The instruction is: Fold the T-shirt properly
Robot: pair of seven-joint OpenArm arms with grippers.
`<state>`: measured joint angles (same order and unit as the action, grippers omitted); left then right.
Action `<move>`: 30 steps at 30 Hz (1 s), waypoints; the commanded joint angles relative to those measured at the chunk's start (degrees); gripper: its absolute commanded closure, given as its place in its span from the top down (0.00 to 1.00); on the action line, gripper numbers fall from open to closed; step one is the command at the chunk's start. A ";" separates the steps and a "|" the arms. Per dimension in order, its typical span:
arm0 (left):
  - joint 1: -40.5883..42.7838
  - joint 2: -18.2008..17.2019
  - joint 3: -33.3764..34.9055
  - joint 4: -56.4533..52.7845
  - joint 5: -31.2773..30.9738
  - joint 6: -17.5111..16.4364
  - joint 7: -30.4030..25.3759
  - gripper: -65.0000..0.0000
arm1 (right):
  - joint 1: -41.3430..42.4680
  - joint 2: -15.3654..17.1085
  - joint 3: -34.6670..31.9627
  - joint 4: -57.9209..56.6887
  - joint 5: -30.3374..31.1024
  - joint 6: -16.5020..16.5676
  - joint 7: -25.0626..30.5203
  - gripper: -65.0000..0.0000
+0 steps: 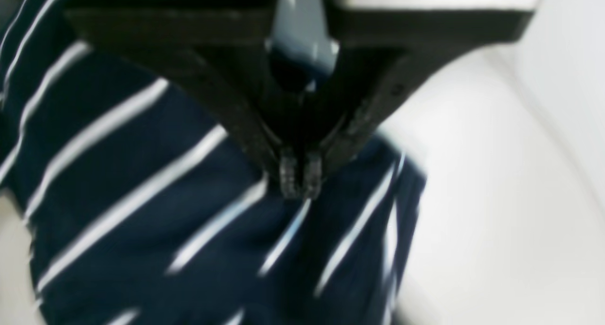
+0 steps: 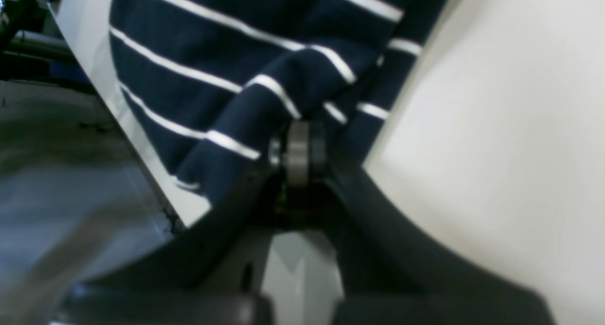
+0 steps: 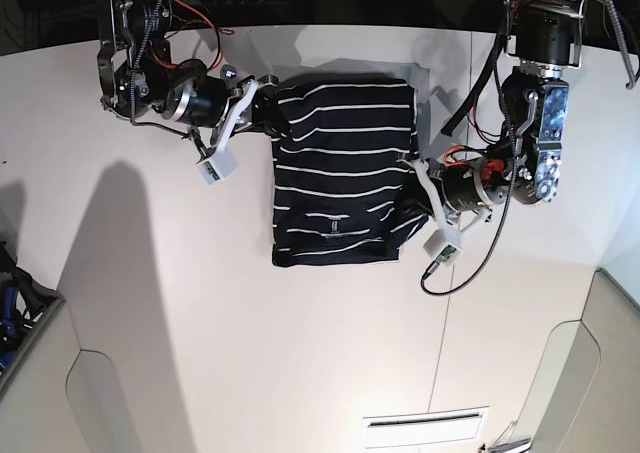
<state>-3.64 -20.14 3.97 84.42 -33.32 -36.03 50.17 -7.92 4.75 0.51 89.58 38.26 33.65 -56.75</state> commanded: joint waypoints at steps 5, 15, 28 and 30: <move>3.91 -3.78 -5.75 8.48 -4.11 0.04 0.35 0.02 | 0.39 2.84 2.43 1.77 2.36 0.70 -0.81 0.00; 25.79 -3.98 -20.94 23.12 -5.73 -0.22 2.21 0.02 | -7.13 13.81 2.51 11.08 11.41 1.31 -6.69 0.00; 56.48 2.93 -25.70 29.55 0.11 -0.22 2.71 0.02 | -20.63 29.94 -3.34 13.97 22.45 1.27 -14.69 0.00; 59.14 3.65 -25.33 29.46 1.38 -0.22 2.71 0.02 | -22.38 32.00 -5.86 13.49 21.70 1.27 -14.69 0.00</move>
<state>54.89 -15.92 -21.12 113.10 -31.57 -36.03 53.52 -30.04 35.94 -5.67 102.48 58.74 34.72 -71.57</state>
